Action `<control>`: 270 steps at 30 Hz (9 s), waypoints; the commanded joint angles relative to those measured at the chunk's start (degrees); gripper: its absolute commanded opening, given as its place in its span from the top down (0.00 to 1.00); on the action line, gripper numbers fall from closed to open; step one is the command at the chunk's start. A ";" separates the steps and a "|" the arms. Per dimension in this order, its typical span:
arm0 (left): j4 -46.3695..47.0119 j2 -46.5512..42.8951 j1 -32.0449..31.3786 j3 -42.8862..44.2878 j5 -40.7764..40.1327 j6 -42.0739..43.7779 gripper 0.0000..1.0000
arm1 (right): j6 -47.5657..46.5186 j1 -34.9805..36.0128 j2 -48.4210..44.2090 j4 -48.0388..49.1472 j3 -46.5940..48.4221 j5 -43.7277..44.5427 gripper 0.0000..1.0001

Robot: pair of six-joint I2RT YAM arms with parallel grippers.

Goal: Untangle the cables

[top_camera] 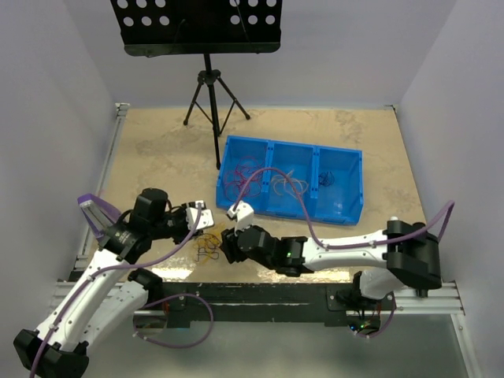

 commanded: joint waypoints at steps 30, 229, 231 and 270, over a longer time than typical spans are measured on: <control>8.43 0.59 4.45 5.33 -3.34 -10.42 0.48 | -9.24 0.18 0.87 3.93 9.11 4.89 1.00; 41.48 63.87 -13.66 65.10 -1.40 -12.44 1.00 | -33.67 0.18 -45.13 -14.00 41.10 50.33 1.00; 41.39 64.31 -13.74 63.61 -3.24 -11.21 1.00 | -33.67 0.18 -45.48 -14.53 41.10 50.51 1.00; 27.08 54.74 -19.11 49.54 1.64 -23.07 0.00 | -19.45 0.18 -38.54 -21.39 42.68 43.75 1.00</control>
